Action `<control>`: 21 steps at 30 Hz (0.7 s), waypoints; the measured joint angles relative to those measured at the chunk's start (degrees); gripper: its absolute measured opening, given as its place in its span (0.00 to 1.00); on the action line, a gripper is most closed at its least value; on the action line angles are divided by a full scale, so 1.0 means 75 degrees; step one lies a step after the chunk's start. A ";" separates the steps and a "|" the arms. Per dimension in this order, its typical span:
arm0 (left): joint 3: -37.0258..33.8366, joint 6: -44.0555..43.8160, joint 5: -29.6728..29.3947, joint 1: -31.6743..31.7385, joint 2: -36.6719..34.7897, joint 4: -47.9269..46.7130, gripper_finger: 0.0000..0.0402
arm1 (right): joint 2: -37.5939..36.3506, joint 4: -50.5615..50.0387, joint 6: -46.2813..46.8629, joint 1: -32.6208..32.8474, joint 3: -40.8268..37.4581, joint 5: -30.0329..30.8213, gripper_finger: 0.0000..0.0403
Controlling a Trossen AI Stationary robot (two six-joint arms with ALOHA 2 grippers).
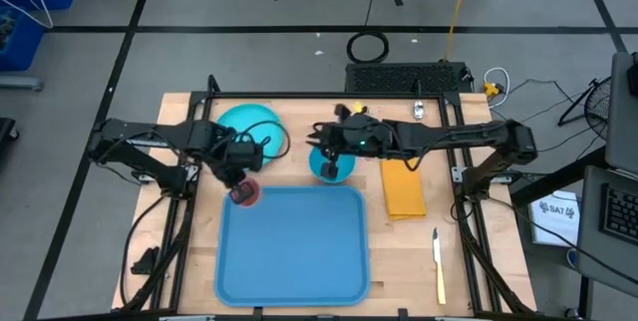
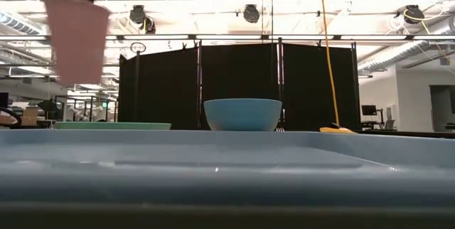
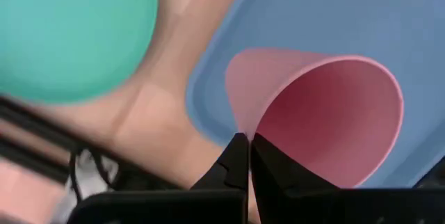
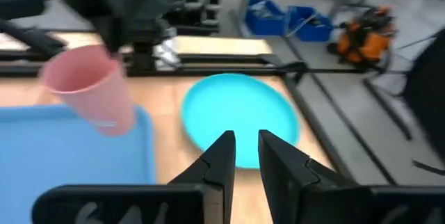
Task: Set up tray
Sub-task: Put the pink cup on the blue tray
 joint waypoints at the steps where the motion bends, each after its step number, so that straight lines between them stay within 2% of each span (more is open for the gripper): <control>1: -0.0071 -0.0155 0.0044 -0.0073 -0.0074 -0.0019 0.01 | -0.0154 0.0209 0.0003 -0.0003 -0.0236 0.0140 0.13; 6: -0.0970 -0.0718 0.0309 -0.0171 -0.0789 0.0666 0.01 | -0.0894 0.1756 0.0170 -0.0003 -0.1782 0.0276 0.13; 13: -0.2929 -0.1265 0.0329 -0.0249 -0.2069 0.2648 0.01 | -0.2261 0.4131 -0.0006 0.0000 -0.4022 0.0274 0.13; 18: -0.4222 -0.1910 0.0680 -0.0270 -0.2875 0.3121 0.01 | -0.3458 0.4779 0.0039 -0.0020 -0.5249 0.0293 0.12; 21: -0.4468 -0.2247 0.0970 -0.0267 -0.3240 0.3083 0.01 | -0.4039 0.4901 0.0282 -0.0020 -0.5718 0.0446 0.12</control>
